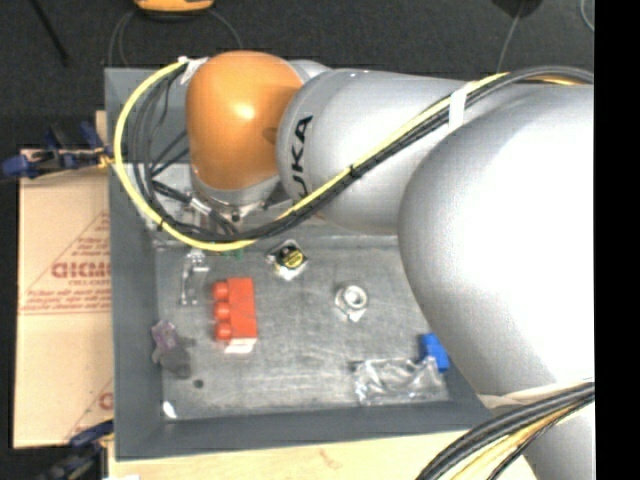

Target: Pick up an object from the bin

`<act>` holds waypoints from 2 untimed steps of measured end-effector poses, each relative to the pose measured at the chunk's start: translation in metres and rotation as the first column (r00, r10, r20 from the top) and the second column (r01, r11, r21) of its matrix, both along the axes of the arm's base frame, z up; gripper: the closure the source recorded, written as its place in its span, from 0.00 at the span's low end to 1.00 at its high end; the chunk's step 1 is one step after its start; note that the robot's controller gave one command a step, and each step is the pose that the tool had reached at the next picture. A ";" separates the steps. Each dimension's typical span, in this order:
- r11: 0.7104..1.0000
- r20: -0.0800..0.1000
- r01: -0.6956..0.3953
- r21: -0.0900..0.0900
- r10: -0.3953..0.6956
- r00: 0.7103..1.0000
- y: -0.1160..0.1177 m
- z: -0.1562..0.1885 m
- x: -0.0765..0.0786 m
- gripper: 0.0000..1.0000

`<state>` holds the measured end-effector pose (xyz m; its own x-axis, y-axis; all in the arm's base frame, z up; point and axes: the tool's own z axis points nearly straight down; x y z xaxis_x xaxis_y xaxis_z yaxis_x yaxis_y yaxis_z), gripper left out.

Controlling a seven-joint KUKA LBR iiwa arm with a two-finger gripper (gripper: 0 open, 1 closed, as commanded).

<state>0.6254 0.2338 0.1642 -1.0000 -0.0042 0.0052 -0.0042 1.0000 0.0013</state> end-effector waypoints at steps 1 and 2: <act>0.998 0.014 -0.060 0.002 0.060 0.998 -0.072 -0.080 -0.001 0.00; 0.951 0.023 -0.309 0.000 0.309 0.951 -0.121 -0.086 -0.054 0.00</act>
Offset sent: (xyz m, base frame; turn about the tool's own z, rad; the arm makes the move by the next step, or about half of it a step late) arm -0.0045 -0.0797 -0.0942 -0.0597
